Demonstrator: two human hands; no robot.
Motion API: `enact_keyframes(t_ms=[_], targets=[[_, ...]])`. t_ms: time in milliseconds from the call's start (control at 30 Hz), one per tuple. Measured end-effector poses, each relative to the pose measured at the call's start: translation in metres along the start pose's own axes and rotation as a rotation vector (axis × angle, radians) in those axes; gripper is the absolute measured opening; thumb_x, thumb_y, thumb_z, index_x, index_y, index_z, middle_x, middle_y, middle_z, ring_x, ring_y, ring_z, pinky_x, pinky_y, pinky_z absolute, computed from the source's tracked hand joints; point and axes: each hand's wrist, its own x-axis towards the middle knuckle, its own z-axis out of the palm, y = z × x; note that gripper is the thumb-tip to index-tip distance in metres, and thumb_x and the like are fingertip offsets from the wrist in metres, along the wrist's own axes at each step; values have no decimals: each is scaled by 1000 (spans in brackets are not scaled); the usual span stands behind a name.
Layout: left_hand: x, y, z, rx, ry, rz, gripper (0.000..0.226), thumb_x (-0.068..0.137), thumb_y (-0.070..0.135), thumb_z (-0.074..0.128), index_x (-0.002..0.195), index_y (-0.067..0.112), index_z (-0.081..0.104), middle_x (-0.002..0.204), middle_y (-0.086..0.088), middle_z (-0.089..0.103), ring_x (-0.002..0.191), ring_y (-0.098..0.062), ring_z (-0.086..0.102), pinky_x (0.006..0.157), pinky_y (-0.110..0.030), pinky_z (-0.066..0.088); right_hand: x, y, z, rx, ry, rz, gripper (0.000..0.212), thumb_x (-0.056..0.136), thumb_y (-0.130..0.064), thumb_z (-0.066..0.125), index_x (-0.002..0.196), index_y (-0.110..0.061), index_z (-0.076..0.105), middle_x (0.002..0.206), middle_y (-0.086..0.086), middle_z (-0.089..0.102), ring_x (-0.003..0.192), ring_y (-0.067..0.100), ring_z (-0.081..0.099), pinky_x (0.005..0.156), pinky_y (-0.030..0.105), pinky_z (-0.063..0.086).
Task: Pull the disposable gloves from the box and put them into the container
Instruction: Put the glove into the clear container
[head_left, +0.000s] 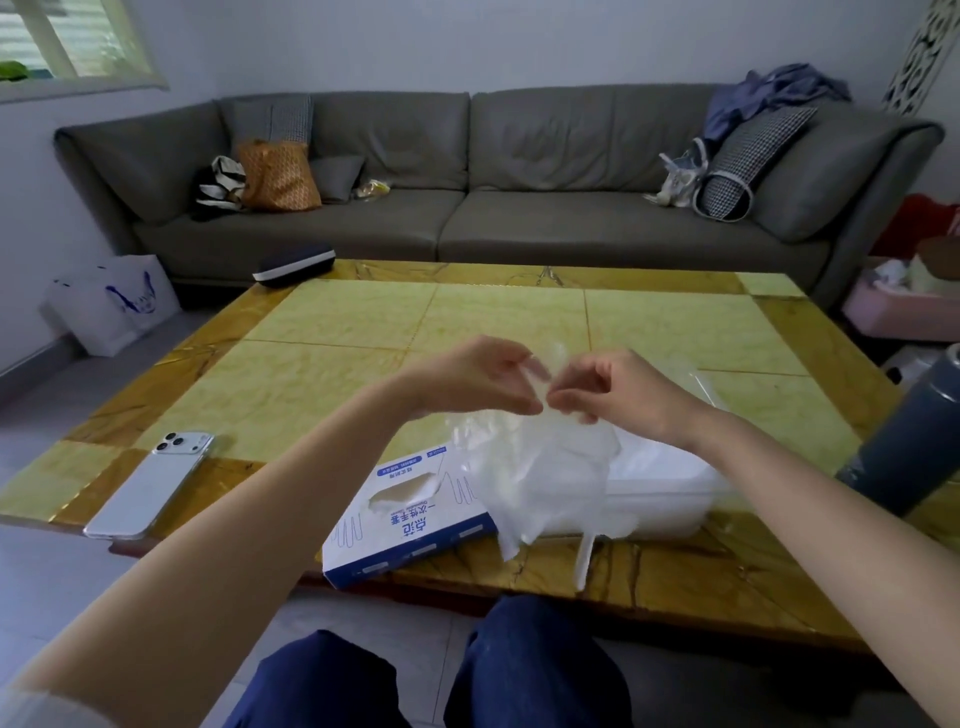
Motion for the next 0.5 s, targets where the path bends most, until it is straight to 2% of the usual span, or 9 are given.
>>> enact_keyframes(t_ms=[67,167,267,367,433,500], targets=[[10,8,6,-5,73,45,8,83,10,69,89,14,65,88,-3,67,81,-12,62,83,-27,52,-4,6,-7,-105,-55,68,20,79,-31,72,94,-19,67,86,-9,65,74,1,58,63,10,47],[28,15,11,-8,199,69,15,83,7,68,75,16,60,80,0,65,74,-9,59,73,-17,51,-7,19,-17,-200,-41,180,15,75,-29,78,81,-23,66,81,-11,65,76,4,59,65,15,43],[47,30,10,20,320,102,15,83,8,69,74,16,59,75,7,60,68,-2,53,64,-13,45,-5,26,-36,-252,218,174,14,76,-19,78,77,-17,64,77,-9,62,76,9,57,62,12,40],[59,52,5,3,492,203,10,80,8,71,75,12,63,74,7,62,69,-3,56,70,-17,47,-1,22,-60,-236,532,105,14,79,-13,75,82,-14,62,79,-6,61,75,8,55,67,13,39],[61,65,4,4,608,304,8,79,9,72,76,8,65,77,6,65,74,-7,59,76,-21,48,2,20,-73,-287,708,-2,15,80,-6,72,82,-14,59,82,-1,59,77,13,55,72,21,43],[60,70,5,29,661,384,12,80,11,72,76,13,60,76,10,62,75,-5,58,76,-17,46,0,19,-81,-427,858,-170,15,79,4,64,78,-9,58,80,1,54,75,17,50,66,24,38]])
